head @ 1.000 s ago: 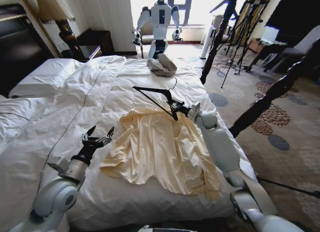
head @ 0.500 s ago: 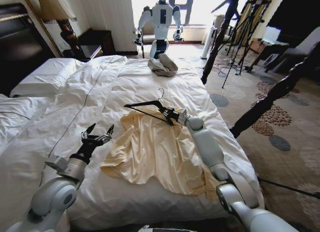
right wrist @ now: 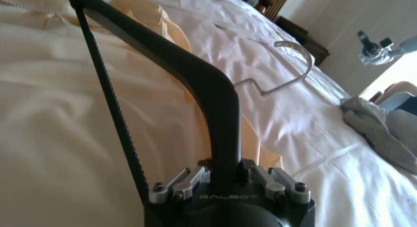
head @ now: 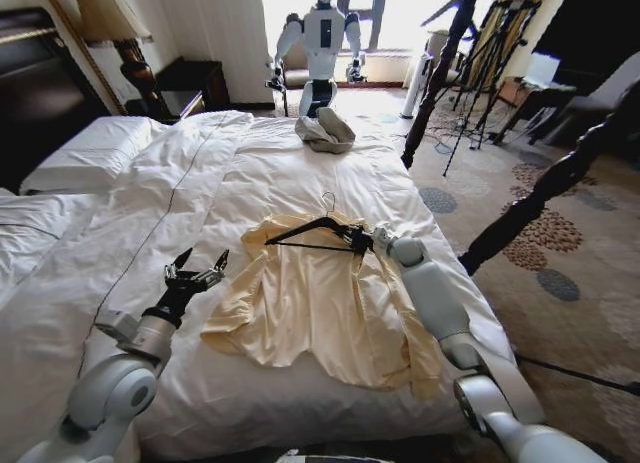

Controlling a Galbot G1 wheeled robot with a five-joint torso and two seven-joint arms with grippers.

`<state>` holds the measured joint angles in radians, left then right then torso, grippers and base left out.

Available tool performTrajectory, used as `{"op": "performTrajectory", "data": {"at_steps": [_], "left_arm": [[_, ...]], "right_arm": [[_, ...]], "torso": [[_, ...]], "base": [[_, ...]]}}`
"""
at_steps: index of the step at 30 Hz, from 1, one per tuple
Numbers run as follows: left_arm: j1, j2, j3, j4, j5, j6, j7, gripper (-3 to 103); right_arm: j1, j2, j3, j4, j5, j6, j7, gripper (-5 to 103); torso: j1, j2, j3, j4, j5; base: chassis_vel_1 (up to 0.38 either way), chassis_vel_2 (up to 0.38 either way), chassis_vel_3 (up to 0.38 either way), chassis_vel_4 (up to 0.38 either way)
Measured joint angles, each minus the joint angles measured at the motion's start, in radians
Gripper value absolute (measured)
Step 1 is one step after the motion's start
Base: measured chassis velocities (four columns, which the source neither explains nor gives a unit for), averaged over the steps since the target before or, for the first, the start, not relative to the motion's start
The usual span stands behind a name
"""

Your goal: Pick up the clothes from the bed and hang them on the clothes hanger.

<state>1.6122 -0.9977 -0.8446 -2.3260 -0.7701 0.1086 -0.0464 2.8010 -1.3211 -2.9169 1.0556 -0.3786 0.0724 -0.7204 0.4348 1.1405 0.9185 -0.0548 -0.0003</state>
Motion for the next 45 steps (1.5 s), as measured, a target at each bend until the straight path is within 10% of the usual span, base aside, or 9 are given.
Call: {"op": "performTrajectory", "data": {"at_steps": [9,45], "left_arm": [[0.006,0.014,-0.002,0.005,-0.001,-0.001,0.001,100],[0.012,-0.008,-0.003,0.01,0.002,-0.003,0.001,100]], "right_arm": [[0.074,-0.095,0.0,-0.175,-0.137,0.028,0.137,19],[0.081,-0.253,0.0,-0.343,-0.115,0.105,0.304,16]], "torso": [[0.0,0.0,0.0,0.0002,-0.0003],[0.0,0.0,0.0,0.0007,-0.0002]], "base": [[0.0,0.0,0.0,0.0],[0.0,0.0,0.0,0.0]]}}
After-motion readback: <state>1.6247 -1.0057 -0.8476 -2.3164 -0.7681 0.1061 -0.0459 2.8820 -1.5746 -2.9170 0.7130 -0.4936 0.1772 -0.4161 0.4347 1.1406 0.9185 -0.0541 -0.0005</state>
